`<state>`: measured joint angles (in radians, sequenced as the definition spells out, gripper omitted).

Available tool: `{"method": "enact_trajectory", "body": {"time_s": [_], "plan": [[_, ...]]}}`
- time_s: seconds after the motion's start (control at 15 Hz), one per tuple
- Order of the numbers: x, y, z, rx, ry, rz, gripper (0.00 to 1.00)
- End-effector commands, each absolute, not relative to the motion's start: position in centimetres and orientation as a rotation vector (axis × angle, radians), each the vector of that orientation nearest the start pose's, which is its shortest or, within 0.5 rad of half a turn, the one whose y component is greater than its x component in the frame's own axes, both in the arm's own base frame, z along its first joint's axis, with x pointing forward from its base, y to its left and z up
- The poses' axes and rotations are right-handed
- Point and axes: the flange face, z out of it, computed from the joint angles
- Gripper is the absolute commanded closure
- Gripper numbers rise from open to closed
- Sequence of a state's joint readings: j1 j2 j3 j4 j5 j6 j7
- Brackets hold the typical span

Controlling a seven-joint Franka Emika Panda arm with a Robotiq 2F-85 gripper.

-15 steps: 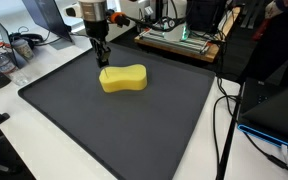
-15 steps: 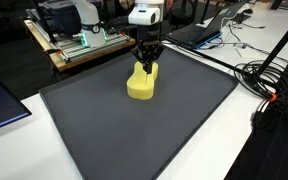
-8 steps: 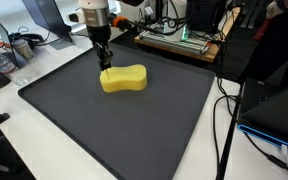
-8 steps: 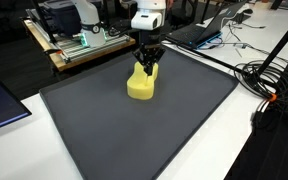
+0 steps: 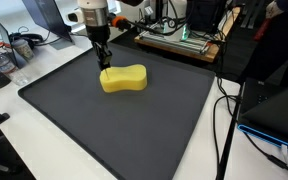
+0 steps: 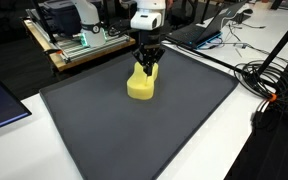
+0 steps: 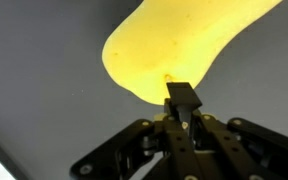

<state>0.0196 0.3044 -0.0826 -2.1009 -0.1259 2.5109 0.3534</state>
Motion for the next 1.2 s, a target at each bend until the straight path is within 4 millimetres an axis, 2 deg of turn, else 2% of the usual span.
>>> {"method": "enact_trajectory", "body": {"time_s": [0.0, 0.4, 0.67, 0.93, 1.13], "plan": [[58.8, -4.0, 29.9, -3.174, 0.534, -0.168, 0.97], [58.3, -5.3, 35.6, -3.142, 0.584, -0.154, 0.97], [59.2, -5.8, 38.8, -3.099, 0.644, -0.157, 0.97], [61.5, -5.4, 39.0, -3.075, 0.713, -0.053, 0.97], [63.5, -5.2, 37.6, -3.064, 0.700, 0.041, 0.97]]}}
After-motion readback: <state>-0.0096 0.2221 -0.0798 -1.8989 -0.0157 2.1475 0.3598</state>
